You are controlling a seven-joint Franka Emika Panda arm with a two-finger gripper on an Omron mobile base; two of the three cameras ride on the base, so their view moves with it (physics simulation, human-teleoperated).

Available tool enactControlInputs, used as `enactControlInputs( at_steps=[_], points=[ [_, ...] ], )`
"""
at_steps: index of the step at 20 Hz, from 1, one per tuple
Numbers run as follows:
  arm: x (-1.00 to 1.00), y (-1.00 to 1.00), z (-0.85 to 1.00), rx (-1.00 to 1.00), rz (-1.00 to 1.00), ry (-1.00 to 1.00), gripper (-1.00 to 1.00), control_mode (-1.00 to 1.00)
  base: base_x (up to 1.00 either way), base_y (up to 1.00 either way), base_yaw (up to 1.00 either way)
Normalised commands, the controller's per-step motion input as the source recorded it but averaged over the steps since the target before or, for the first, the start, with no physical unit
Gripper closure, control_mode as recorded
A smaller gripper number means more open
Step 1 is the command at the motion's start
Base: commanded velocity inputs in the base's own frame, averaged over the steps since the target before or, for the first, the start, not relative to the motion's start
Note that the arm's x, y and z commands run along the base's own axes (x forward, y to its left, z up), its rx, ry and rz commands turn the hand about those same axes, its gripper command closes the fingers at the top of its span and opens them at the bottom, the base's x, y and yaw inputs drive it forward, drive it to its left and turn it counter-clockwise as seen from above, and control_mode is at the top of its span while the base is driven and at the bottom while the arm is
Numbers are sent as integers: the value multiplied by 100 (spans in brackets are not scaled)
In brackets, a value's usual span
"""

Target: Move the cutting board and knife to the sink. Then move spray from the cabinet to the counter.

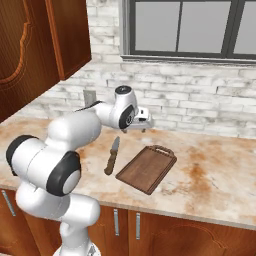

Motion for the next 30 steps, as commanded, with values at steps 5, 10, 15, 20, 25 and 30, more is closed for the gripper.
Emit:
enactControlInputs(
  at_steps=[5,10,15,20,25,30],
  points=[
    [30,-17,-30,0,0,0,-100,-100,0,0,0],
    [28,-12,-28,0,3,0,-100,-100,0,0,0],
    [32,-12,-28,0,4,0,-100,-100,0,0,0],
    [35,-9,-31,0,5,0,-100,-100,0,0,0],
    [37,-9,-27,0,5,3,-100,-100,0,0,0],
    [38,-8,-22,0,3,1,-100,-100,0,0,0]
  ],
)
